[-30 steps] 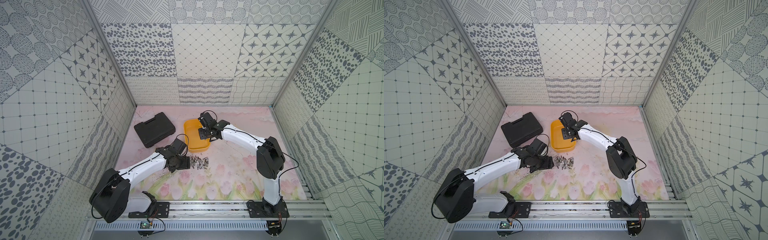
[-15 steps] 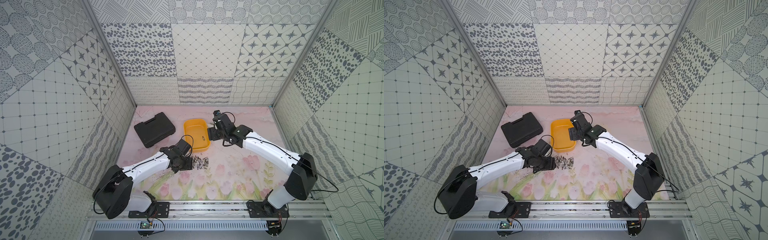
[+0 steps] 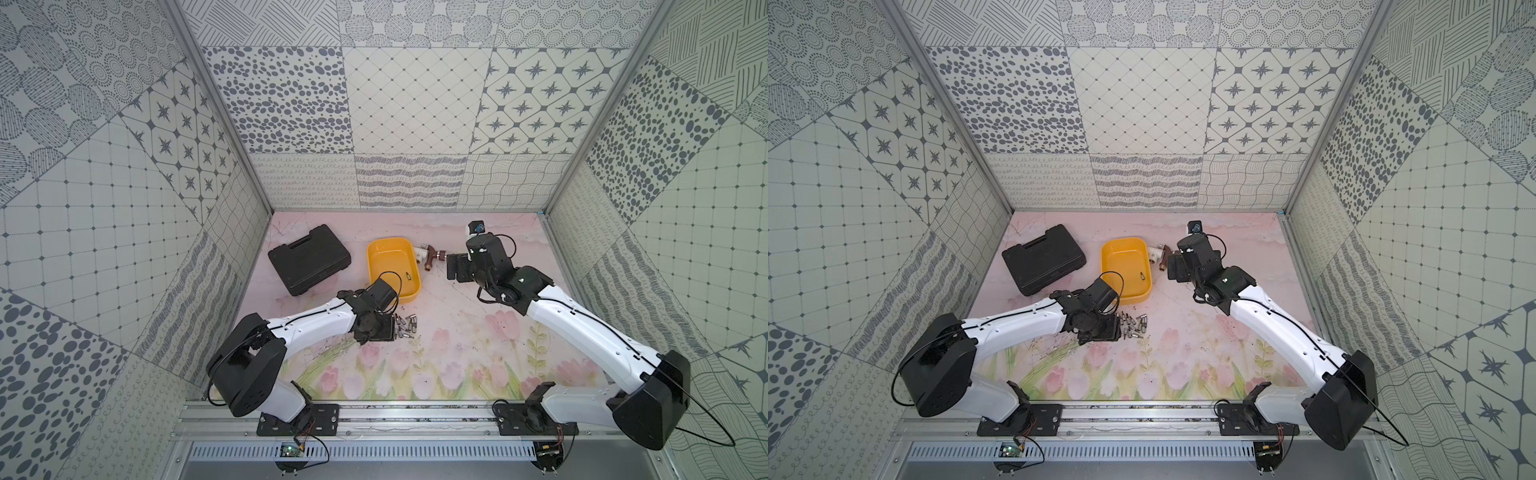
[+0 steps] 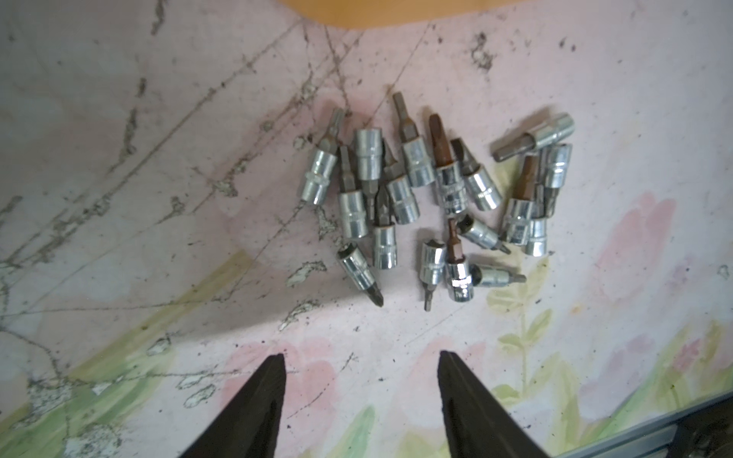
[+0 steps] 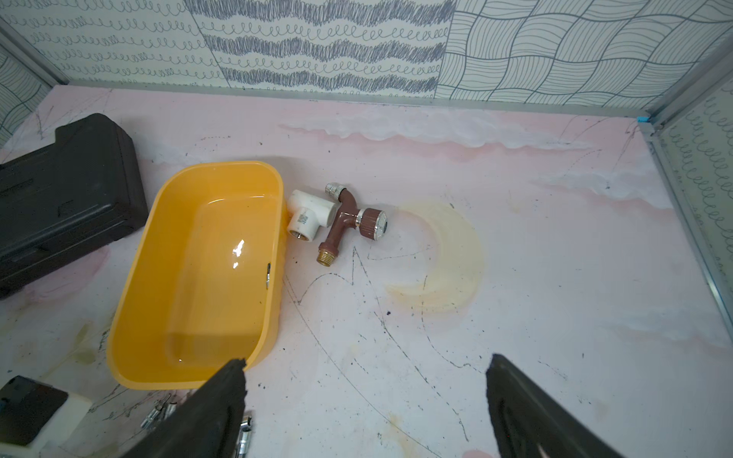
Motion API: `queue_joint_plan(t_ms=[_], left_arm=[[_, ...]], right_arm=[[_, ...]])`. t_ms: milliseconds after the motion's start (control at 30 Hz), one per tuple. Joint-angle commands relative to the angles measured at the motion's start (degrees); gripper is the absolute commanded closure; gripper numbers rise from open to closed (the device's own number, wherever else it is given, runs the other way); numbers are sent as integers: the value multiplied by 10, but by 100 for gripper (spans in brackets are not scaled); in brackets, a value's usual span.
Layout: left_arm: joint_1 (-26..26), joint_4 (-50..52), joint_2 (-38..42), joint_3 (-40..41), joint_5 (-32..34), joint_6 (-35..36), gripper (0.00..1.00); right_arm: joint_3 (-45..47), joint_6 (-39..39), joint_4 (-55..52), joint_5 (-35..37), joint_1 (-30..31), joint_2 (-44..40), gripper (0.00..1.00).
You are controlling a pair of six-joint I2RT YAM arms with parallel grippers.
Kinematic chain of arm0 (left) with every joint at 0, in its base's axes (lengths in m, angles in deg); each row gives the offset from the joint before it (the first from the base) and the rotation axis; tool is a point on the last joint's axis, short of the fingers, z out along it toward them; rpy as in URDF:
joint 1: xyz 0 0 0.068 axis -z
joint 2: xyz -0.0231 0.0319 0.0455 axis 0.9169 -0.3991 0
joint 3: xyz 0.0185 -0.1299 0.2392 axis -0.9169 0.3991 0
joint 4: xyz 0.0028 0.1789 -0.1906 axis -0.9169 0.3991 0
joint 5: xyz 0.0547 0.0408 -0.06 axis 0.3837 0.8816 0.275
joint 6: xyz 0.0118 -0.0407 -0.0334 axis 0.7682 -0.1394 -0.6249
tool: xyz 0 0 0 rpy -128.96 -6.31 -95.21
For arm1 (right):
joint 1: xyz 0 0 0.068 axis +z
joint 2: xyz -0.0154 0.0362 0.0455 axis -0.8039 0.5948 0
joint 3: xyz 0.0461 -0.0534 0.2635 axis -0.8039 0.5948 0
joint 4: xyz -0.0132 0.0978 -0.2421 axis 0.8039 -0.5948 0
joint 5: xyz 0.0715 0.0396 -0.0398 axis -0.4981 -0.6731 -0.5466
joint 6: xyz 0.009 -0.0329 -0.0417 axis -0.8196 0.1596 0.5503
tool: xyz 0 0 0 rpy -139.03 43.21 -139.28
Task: Put the bit on the desktop into the storage box
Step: Pick up the screwdriver bit from the center of the board.
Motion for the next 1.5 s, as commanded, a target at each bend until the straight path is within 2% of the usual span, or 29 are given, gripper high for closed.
queue_joint_plan(t_ms=[0,567,933,1467], left_arm=[[5,11,-21,-15,5,4,37],[9,15,-91,-46,14,11,58],[9,21,-101,-47,37,12,65],[9,45,-87,-33,59,20,81]], right_arm=[[15,-8,30,7,-12,-23,3],[33,-16,46,-15,-30,-24,3],[34,-19,49,-21,-33,-20,3],[41,-24,54,-11,-34,-26,3]])
